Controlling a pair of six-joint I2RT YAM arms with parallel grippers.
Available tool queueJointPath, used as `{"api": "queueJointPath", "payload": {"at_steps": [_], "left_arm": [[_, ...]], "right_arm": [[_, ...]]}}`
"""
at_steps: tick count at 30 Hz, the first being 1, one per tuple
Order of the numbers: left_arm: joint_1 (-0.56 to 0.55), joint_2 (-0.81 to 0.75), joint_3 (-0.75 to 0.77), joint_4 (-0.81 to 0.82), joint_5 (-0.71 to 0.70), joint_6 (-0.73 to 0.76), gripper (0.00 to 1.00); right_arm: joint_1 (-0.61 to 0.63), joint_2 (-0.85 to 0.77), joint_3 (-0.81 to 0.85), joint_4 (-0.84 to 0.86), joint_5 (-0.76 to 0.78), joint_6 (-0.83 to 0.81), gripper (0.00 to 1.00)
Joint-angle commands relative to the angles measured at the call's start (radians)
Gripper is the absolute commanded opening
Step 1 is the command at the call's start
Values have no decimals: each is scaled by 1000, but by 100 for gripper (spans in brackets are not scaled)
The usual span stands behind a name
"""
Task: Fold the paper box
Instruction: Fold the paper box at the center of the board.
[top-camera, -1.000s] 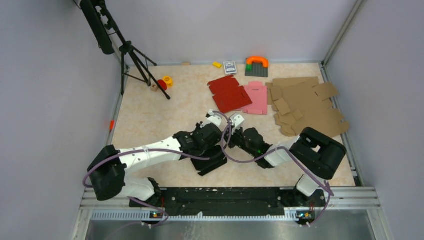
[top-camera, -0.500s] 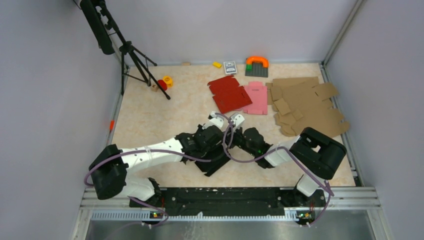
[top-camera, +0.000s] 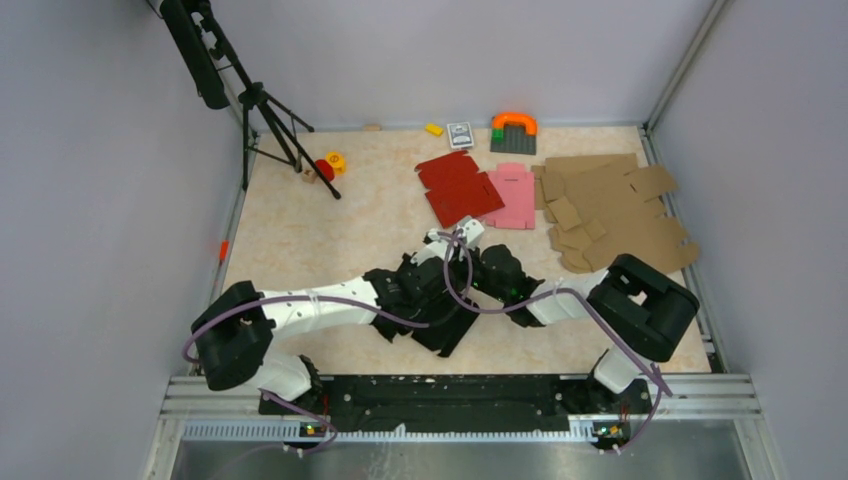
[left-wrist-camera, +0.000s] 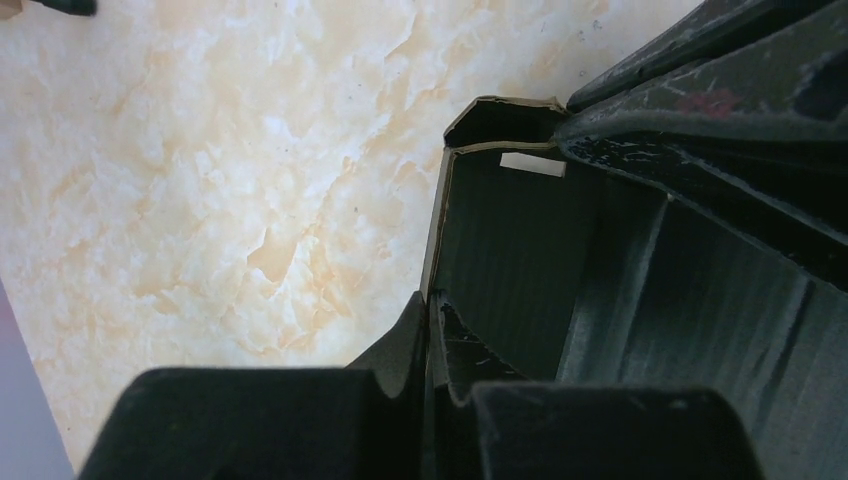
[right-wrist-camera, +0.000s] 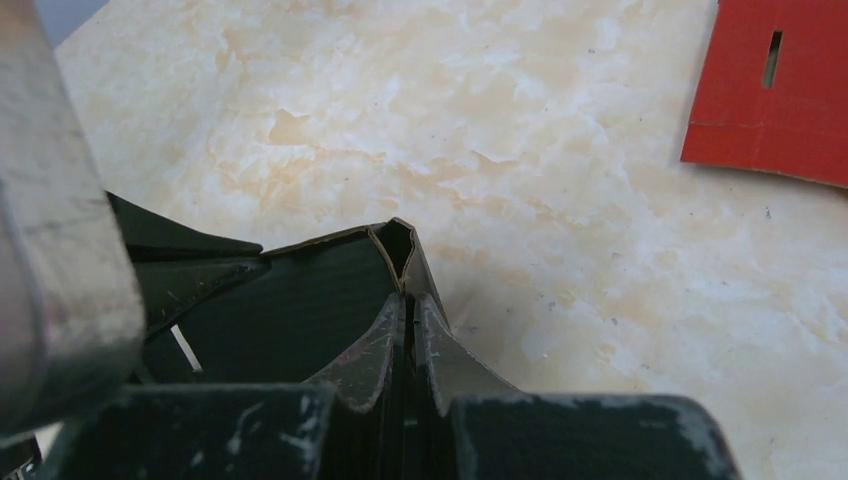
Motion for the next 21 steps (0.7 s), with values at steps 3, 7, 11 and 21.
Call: {"api": "queueJointPath", "payload": {"at_steps": [3, 7, 11, 21], "left_arm": [[-13, 24, 35, 17, 41, -25, 0], [-13, 22, 45, 12, 59, -37, 0], [-15, -1, 48, 14, 53, -33, 0], [-55, 4, 164, -90, 82, -22, 0]], "right_arm": [[5, -21, 59, -89, -74, 64, 0], [-3, -18, 53, -94, -97, 94, 0], [-45, -21, 6, -37, -104, 126, 4], [-84, -17, -77, 145, -122, 99, 0]]}}
